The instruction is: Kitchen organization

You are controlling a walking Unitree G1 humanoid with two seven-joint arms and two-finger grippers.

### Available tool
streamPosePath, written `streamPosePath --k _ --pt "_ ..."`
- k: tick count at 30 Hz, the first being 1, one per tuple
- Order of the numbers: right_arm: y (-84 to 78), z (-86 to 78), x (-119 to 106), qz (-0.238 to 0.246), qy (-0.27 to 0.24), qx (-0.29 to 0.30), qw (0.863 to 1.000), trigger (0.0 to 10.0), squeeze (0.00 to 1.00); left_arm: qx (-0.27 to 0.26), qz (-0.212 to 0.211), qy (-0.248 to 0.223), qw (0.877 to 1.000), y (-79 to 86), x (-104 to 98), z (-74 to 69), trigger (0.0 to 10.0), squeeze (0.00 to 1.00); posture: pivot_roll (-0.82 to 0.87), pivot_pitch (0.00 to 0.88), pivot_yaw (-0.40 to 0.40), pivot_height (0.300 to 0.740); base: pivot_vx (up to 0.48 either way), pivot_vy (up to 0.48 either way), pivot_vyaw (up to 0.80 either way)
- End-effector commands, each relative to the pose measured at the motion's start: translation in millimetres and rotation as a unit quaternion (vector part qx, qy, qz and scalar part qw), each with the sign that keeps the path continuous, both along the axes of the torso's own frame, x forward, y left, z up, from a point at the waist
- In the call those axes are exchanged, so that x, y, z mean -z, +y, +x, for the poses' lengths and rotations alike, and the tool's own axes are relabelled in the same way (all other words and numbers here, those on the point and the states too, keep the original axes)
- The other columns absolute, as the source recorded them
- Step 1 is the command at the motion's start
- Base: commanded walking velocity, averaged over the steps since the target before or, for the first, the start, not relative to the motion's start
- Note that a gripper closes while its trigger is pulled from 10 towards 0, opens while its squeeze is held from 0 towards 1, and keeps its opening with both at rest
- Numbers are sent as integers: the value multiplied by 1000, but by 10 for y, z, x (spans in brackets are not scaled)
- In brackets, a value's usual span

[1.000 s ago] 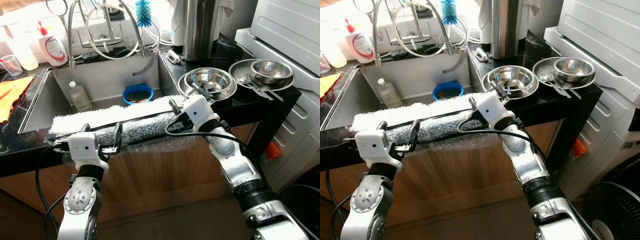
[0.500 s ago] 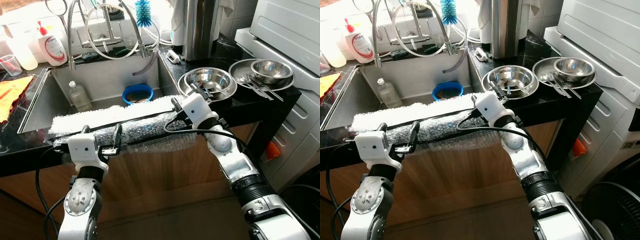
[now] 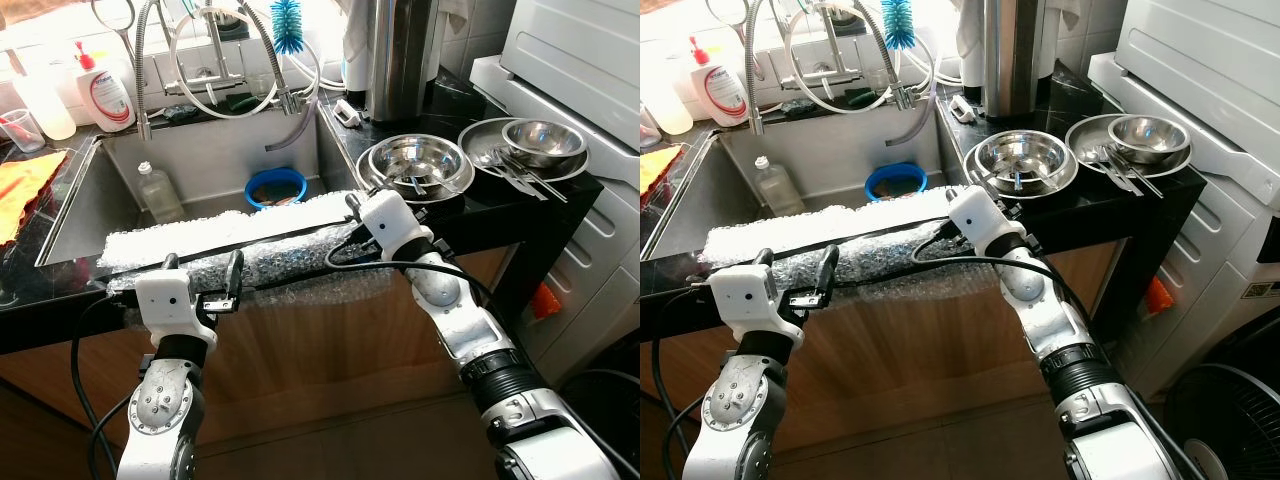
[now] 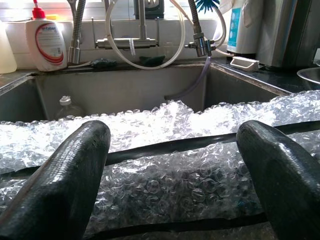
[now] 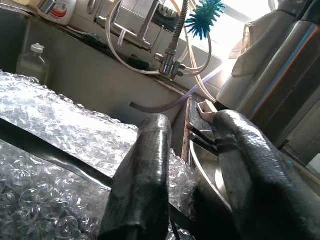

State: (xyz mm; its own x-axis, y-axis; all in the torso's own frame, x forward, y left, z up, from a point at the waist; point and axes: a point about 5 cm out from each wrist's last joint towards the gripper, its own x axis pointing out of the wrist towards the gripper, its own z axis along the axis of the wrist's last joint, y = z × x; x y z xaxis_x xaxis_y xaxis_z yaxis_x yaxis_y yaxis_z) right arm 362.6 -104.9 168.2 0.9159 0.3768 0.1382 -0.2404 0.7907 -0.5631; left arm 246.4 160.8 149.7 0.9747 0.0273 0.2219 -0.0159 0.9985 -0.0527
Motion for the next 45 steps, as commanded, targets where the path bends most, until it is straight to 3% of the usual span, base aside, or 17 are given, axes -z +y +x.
streamPosePath --k 1,24,34,35,45 --pt "63 23 -60 -2 -11 -9 1000 0 0 -6 7 -3 1000 13 -6 -6 10000 0 -128 0 89 740 0 0 0" --pt "-28 58 -202 -1 -61 33 998 0 0 -1 1 -20 1000 -5 -73 31 10000 0 -126 0 91 740 0 0 0" --pt "-93 50 -441 7 -133 70 989 0 0 2 -3 -33 999 -21 -136 50 10000 0 -124 0 90 740 0 0 0" --pt "-89 43 -467 11 -138 68 988 10000 0 2 -4 -36 999 -22 -149 52 10000 0 -124 0 90 740 0 0 0" --pt "-28 -23 -586 30 -168 49 984 10000 0 2 -1 -54 999 -31 -248 79 10000 0 -125 0 89 740 0 0 0"
